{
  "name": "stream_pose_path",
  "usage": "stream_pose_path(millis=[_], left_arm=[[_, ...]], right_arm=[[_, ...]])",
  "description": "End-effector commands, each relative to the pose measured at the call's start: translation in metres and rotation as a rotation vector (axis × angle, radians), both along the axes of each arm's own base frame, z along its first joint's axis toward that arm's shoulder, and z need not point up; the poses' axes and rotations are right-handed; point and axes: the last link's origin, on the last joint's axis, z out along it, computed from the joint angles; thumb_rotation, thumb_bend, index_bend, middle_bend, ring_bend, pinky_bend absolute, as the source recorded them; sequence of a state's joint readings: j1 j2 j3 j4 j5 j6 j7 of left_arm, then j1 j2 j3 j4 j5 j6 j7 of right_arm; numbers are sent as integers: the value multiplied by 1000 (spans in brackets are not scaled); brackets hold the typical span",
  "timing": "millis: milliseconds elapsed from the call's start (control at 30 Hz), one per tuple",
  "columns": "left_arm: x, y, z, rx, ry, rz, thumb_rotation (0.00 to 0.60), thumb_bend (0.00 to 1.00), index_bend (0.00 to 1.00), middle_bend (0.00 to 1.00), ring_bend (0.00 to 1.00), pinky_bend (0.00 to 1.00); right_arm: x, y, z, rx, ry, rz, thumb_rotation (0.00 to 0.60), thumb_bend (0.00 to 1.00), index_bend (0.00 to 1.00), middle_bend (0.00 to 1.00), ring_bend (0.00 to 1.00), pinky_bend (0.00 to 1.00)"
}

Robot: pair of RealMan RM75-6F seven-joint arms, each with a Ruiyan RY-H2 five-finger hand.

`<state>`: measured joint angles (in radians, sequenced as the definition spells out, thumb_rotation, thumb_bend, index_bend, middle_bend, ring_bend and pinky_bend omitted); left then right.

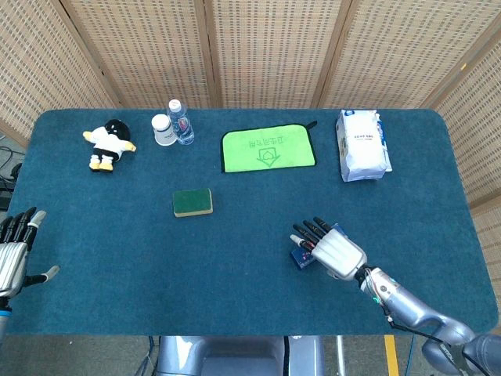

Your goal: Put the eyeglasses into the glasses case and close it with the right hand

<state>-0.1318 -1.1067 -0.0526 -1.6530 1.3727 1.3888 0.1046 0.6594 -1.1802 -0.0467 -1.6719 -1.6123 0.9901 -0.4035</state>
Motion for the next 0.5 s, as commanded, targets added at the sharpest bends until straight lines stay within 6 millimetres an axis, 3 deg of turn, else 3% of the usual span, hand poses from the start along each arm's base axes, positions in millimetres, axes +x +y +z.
stream_pose_path(millis=[33,133,267,500], left_arm=[[1,-4,3,-2,-10,-14,600,0,0,0,0,0],[2,-7,4,-6,-15,-28,600,0,0,0,0,0],[4,-11,5,-2,-13,-52,600,0,0,0,0,0],[7,-14,7,25,-12,-94,600,0,0,0,0,0]], right_arm=[[-19,39,58,-250,-210,-99,600,68,0,0,0,45],[-44,54,67,-370,-305,-141,600,0,0,0,0,13],[-72,68,67,-463,-392,-217,600,0,0,0,0,0],[-93,77,67,-507,-447,-276,600,0,0,0,0,0]])
